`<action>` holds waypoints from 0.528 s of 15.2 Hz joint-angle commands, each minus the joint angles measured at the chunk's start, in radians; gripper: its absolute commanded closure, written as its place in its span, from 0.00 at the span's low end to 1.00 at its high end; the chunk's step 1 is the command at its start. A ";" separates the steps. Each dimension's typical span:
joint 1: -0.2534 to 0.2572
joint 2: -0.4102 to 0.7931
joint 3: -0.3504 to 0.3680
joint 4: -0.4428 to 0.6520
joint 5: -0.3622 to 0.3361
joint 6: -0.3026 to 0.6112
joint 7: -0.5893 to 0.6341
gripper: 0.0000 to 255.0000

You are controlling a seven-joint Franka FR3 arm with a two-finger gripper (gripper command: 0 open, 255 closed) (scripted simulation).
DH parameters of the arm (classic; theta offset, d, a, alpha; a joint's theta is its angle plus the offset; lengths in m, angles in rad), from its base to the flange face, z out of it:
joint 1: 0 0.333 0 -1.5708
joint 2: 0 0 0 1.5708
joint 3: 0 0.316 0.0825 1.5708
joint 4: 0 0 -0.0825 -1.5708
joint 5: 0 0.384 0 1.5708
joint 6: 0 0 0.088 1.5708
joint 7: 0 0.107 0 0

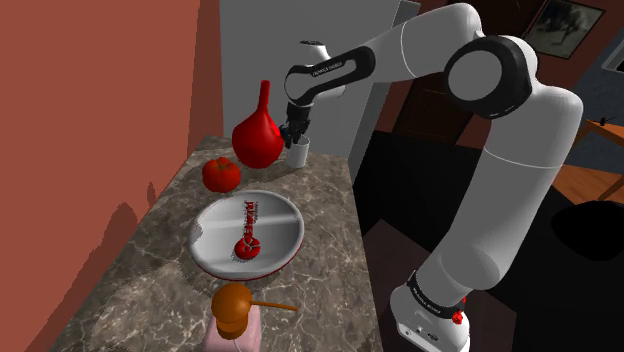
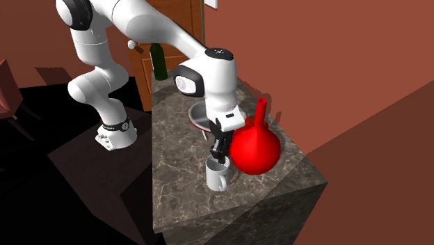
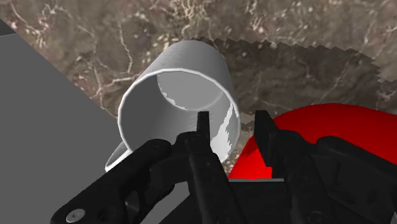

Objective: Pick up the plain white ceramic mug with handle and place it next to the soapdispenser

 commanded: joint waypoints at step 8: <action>0.002 -0.035 0.000 0.054 -0.003 -0.107 0.003 1.00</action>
